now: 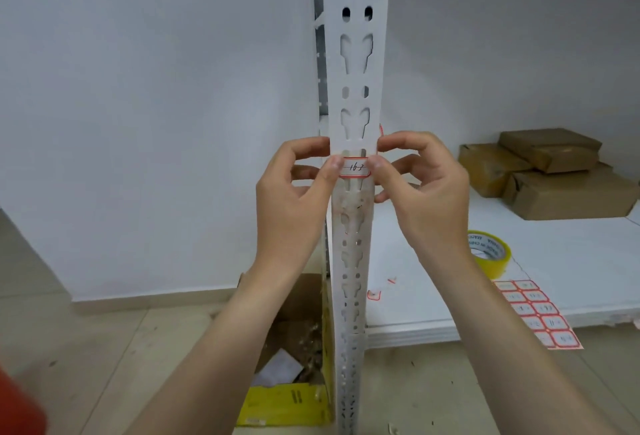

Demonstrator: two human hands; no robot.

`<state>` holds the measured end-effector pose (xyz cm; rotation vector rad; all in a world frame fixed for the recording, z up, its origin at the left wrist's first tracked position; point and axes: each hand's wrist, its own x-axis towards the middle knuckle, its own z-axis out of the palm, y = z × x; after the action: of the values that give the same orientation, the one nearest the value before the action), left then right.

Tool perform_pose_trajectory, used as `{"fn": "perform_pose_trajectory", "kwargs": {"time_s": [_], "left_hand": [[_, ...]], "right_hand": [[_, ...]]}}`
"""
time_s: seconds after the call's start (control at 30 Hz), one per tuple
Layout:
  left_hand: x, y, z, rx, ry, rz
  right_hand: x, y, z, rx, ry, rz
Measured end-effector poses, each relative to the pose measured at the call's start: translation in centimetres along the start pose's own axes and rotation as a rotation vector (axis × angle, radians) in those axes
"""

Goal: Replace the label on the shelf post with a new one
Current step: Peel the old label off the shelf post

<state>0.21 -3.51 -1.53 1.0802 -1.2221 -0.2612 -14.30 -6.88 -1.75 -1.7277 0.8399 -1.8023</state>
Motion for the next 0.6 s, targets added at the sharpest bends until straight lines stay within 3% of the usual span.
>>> {"fn": "perform_pose_trajectory", "kwargs": {"time_s": [0.4,0.6], "left_hand": [[-0.9,-1.3,1.1,-0.206,0.07,-0.014],[-1.9,-1.7,1.3,-0.182,0.071,0.007]], "right_hand": [[-1.5,1.9,0.5,-0.035,0.08,-0.094],[-2.0,2.4,0.5,-0.114,0.093,-0.201]]}}
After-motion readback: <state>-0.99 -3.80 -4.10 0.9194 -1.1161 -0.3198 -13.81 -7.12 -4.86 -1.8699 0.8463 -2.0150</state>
